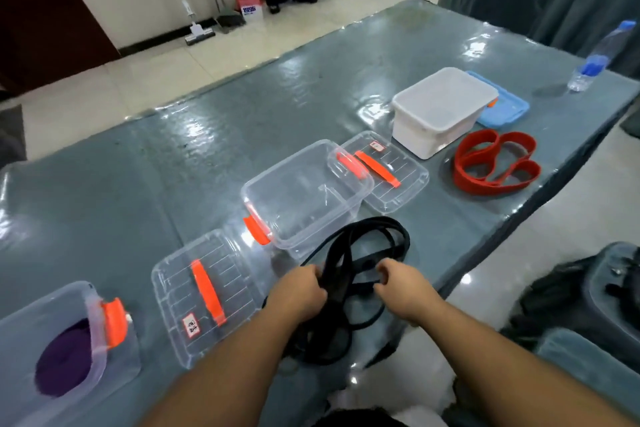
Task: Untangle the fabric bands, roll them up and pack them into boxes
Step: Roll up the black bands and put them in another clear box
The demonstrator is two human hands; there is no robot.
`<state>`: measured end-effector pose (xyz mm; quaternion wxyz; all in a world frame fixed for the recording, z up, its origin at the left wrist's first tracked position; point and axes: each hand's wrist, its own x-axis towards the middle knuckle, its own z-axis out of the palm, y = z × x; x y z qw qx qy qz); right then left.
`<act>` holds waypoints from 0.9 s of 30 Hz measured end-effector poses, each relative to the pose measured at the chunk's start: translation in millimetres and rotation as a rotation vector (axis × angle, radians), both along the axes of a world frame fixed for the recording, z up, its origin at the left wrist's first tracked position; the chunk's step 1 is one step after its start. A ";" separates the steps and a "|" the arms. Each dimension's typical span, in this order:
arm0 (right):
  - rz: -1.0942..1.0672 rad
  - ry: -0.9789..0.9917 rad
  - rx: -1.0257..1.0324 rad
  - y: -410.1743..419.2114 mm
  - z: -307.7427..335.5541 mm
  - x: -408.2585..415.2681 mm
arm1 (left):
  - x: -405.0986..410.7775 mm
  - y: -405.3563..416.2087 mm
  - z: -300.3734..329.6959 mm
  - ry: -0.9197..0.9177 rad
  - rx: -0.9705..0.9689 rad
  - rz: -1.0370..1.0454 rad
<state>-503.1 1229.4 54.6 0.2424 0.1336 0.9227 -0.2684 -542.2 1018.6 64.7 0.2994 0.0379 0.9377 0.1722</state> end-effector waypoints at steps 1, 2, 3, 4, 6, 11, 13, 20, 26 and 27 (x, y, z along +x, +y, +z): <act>0.035 -0.010 0.007 -5.1 -1.4 -5.9 | 0.6 -7.1 -4.3 -0.015 -0.016 0.010; 0.070 -0.020 0.013 -10.9 -1.7 -10.8 | 3.1 -13.8 -7.8 -0.037 -0.031 0.022; 0.106 -0.025 0.017 -16.6 -2.3 -16.2 | 6.0 -19.4 -10.7 -0.060 -0.044 0.034; 0.142 -0.026 0.019 -21.4 -3.4 -21.6 | 8.4 -23.9 -14.4 -0.082 -0.051 0.047; 0.207 -0.029 0.023 -28.6 -5.9 -33.2 | 13.0 -28.4 -20.5 -0.110 -0.054 0.083; 0.373 -0.034 0.024 -33.8 -11.4 -61.7 | 24.7 -22.5 -28.6 -0.221 -0.074 0.213; 0.444 -0.034 0.008 -30.7 -10.7 -72.8 | 28.3 -16.5 -28.0 -0.253 -0.133 0.262; 0.712 0.067 -0.096 -1.5 14.1 -115.4 | 14.1 7.9 13.2 -0.033 -0.101 0.489; 0.886 0.174 -0.383 4.9 55.9 -151.4 | -15.0 31.9 89.9 0.283 0.190 0.584; 0.931 0.151 -0.464 4.3 67.1 -155.0 | -20.2 37.3 104.3 0.340 0.231 0.599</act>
